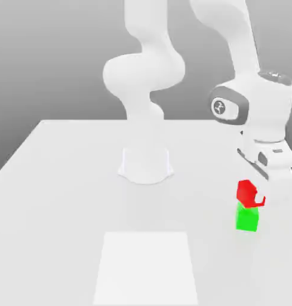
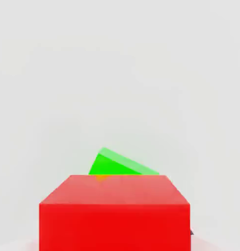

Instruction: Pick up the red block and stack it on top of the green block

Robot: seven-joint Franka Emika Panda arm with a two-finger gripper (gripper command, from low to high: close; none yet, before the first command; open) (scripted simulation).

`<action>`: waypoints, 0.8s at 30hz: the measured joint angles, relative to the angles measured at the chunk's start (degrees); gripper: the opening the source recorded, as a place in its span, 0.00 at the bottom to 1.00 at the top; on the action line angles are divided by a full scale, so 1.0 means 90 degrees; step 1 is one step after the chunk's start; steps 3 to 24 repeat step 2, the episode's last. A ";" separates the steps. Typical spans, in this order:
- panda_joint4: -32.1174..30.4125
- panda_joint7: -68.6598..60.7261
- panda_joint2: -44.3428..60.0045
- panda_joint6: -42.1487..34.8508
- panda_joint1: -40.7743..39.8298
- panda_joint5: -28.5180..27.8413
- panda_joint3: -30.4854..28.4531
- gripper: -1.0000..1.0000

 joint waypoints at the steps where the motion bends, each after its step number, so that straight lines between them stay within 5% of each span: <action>1: 0.0000 0.0000 0.0000 0.0000 0.0000 0.0000 0.0000 1.00; 24: 0.0000 0.0000 0.0000 0.0000 0.0000 0.0000 0.0000 1.00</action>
